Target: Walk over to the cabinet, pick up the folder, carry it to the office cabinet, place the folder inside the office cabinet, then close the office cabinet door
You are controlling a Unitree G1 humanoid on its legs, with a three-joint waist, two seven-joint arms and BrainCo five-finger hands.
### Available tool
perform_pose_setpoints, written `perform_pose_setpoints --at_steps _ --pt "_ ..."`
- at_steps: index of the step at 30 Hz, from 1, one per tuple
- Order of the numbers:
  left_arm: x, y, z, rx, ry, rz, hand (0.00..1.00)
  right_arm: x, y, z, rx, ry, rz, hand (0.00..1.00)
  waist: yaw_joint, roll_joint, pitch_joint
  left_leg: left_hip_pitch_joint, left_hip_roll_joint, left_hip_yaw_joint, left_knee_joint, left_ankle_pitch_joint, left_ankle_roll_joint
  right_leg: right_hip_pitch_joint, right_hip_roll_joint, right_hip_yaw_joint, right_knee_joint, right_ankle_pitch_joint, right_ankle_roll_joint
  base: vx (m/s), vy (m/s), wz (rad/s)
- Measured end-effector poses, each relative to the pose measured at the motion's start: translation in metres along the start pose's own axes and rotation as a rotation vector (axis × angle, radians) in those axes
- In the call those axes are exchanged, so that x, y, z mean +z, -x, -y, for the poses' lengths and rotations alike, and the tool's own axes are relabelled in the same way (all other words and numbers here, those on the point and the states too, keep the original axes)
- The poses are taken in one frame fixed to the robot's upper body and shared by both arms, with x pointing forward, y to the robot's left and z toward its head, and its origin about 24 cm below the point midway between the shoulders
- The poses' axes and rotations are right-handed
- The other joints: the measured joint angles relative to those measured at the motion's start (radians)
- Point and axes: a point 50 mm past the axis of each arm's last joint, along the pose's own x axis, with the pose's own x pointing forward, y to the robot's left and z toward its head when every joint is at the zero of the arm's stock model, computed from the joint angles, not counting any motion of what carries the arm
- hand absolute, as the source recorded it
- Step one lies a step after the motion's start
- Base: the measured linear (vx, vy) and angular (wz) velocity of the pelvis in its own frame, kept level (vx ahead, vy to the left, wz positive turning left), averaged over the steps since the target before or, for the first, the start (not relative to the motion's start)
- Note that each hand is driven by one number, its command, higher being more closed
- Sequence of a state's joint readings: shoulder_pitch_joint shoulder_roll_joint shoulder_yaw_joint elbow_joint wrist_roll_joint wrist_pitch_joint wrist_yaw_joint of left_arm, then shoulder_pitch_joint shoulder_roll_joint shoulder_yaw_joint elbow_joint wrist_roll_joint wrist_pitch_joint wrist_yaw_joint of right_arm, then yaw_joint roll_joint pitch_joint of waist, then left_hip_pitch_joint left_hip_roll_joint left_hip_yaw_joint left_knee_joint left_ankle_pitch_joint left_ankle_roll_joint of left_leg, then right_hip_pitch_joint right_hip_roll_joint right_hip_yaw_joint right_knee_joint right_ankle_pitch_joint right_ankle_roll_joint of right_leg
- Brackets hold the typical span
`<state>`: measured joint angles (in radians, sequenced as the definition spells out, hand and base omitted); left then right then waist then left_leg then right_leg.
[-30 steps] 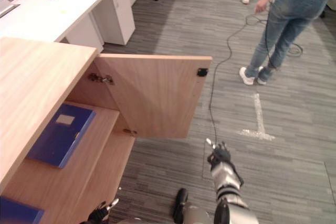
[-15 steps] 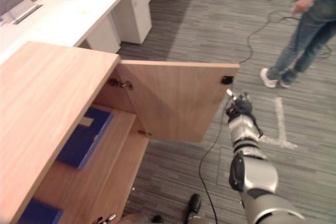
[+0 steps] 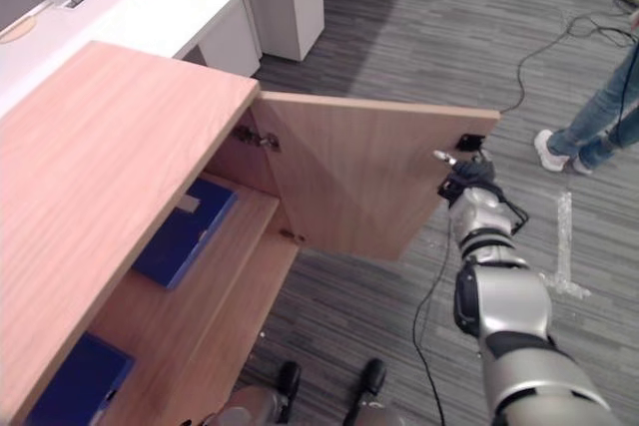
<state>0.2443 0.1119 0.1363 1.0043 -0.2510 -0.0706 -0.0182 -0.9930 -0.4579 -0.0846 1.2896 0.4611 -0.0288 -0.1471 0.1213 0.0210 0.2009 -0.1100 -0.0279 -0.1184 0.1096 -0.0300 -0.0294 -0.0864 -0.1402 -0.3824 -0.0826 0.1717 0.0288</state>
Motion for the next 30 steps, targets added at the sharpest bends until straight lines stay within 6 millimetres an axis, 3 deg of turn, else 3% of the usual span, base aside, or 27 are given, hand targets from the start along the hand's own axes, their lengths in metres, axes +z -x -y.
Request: perform_pose_setpoints --at_steps 8,10,12,15,19,23,24,26,27,30 --pt "0.007 -0.003 0.006 -0.014 -0.019 0.017 0.0 0.005 0.005 -0.026 0.181 0.409 0.098 0.0 -0.021 0.023 0.032 -0.011 0.06 0.003 -0.002 0.001 -0.036 -0.017 0.058 0.007 0.0 -0.008 -0.01 -0.01 -0.077 -0.07" --pt "0.01 -0.004 0.007 -0.015 -0.029 0.025 0.0 -0.005 0.013 -0.031 0.281 0.618 0.147 0.0 -0.034 0.024 0.031 -0.004 0.086 0.017 -0.005 -0.003 -0.05 -0.019 0.082 0.018 0.0 -0.008 -0.018 0.09 -0.058 -0.24" --pt "0.01 -0.004 0.005 -0.01 -0.029 0.026 0.0 -0.01 0.018 -0.034 0.343 0.702 0.157 0.0 -0.043 0.024 0.031 0.009 0.097 0.029 -0.014 -0.006 -0.057 -0.017 0.093 0.026 0.0 -0.006 -0.027 0.12 -0.035 -0.3" --pt "0.011 -0.004 0.002 0.004 -0.024 0.031 0.0 -0.036 0.032 -0.041 0.534 0.975 0.14 0.0 -0.059 0.023 0.019 0.04 0.13 0.061 -0.016 -0.02 -0.077 -0.005 0.126 0.056 0.001 -0.017 -0.042 0.12 -0.015 -0.32" --pt "0.021 -0.005 -0.005 0.029 -0.022 0.066 0.0 -0.074 0.056 -0.056 0.821 1.191 0.063 0.0 -0.065 0.02 -0.001 0.003 0.168 0.062 0.09 -0.064 -0.103 0.009 0.169 0.056 0.001 -0.041 -0.075 0.13 -0.046 -0.06" --pt "0.032 -0.008 -0.005 0.032 -0.027 0.092 0.0 -0.128 0.108 -0.082 1.223 1.229 -0.014 0.0 -0.047 0.009 -0.022 -0.024 0.216 0.138 0.137 -0.043 -0.103 0.035 0.208 -0.005 0.007 -0.079 -0.125 0.07 -0.131 0.43" --pt "0.033 -0.008 -0.006 0.033 -0.031 0.096 0.0 -0.143 0.122 -0.089 1.278 1.183 -0.026 0.0 -0.047 -0.014 -0.036 -0.013 0.224 0.197 0.082 -0.003 -0.098 0.028 0.204 -0.056 0.01 -0.095 -0.144 0.03 -0.135 0.92" --pt "0.036 -0.009 -0.004 0.027 -0.033 0.098 0.0 -0.152 0.131 -0.092 1.317 1.154 -0.036 0.0 -0.045 -0.031 -0.047 -0.041 0.225 0.279 0.166 -0.051 -0.071 0.019 0.198 -0.109 0.015 -0.105 -0.161 0.03 -0.139 1.0" --pt "0.035 -0.009 -0.005 0.031 -0.048 0.092 0.0 -0.164 0.142 -0.096 1.368 1.139 -0.049 0.0 -0.043 -0.055 -0.06 -0.049 0.216 0.376 0.262 -0.109 -0.044 0.016 0.186 -0.167 0.015 -0.114 -0.168 0.06 -0.131 1.13" --pt "0.036 -0.009 -0.003 0.028 -0.076 0.084 0.0 -0.181 0.153 -0.088 1.407 1.152 -0.084 0.0 -0.053 -0.068 -0.069 0.011 0.188 0.491 0.271 -0.171 -0.017 0.013 0.173 -0.305 0.025 -0.125 -0.16 0.05 -0.04 1.51"
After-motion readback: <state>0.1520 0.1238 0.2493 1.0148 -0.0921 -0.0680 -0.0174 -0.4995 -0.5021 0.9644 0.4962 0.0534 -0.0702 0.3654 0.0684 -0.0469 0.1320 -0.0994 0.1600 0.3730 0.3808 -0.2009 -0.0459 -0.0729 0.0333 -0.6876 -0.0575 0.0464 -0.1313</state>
